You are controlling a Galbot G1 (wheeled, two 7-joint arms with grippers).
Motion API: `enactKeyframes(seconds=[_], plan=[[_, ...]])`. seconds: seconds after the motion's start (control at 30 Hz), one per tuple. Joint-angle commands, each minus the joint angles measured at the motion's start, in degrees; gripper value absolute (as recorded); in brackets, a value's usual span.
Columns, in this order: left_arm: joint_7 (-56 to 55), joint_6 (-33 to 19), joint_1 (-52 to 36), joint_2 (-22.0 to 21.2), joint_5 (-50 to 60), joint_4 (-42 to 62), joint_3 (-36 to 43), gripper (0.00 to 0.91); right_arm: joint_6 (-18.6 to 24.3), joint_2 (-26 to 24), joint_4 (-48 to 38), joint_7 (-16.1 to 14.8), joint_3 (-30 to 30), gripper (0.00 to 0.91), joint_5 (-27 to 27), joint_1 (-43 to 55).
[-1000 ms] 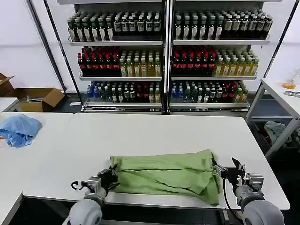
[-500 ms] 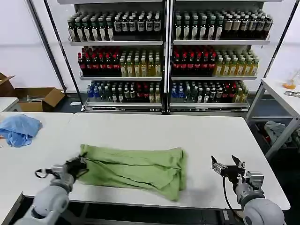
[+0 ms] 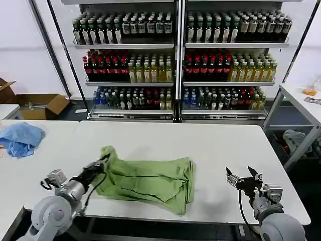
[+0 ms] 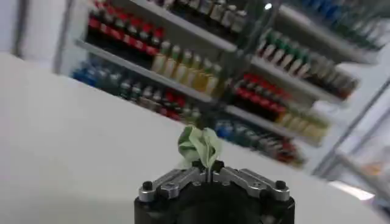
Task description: Fold and organize the clothes.
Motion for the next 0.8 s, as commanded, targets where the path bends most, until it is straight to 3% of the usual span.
enactKeyframes(seconds=[0.03, 0.37, 0.8], plan=[[-0.48, -1.28, -4.22, -9.05, -17.63, -4.51, 8.4, 0.02, 0.01, -0.04, -0.01, 0.02, 0.08, 0.907, -0.07, -0.18], [-2.84, -2.46, -10.72, -15.4, -12.55, 6.45, 17.74, 0.02, 0.0, 0.4, -0.19, 0.0, 0.02, 0.907, -0.23, 0.12], [-5.03, -3.51, -14.53, -19.44, -7.23, 12.39, 23.26, 0.03, -0.03, 0.91, -0.18, -0.02, -0.11, 0.907, -0.34, 0.38]])
